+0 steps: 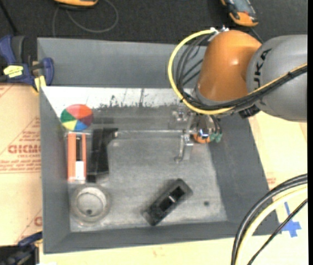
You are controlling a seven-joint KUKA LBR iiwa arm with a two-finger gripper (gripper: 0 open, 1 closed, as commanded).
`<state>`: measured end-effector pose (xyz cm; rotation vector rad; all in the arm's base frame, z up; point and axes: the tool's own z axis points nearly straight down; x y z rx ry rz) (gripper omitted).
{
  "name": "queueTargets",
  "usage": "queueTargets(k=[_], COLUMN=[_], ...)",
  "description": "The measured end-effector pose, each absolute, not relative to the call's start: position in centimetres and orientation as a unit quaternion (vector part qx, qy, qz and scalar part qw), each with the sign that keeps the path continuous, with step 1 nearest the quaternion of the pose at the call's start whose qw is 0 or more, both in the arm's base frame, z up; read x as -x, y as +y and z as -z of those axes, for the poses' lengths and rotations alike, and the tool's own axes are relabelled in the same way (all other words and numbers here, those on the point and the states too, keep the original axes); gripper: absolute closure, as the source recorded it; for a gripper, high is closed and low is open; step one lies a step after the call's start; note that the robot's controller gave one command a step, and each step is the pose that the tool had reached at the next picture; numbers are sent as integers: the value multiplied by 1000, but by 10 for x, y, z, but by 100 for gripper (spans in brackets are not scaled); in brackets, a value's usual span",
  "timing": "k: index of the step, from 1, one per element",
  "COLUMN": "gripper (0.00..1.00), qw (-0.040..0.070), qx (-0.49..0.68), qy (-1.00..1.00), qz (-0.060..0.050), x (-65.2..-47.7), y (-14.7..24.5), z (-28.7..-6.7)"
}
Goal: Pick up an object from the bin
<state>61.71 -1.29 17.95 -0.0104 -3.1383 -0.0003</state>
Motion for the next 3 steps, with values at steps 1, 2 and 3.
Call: queueTargets(k=[1, 2, 3], gripper=[0, 0, 0], qw=[-2, -3, -2], qx=[3, -21, -109], qy=[-1000, -1000, -994], qz=[0, 0, -1], x=[-618, -585, -571], y=[-13, -38, -42], z=[-185, -163, -129])
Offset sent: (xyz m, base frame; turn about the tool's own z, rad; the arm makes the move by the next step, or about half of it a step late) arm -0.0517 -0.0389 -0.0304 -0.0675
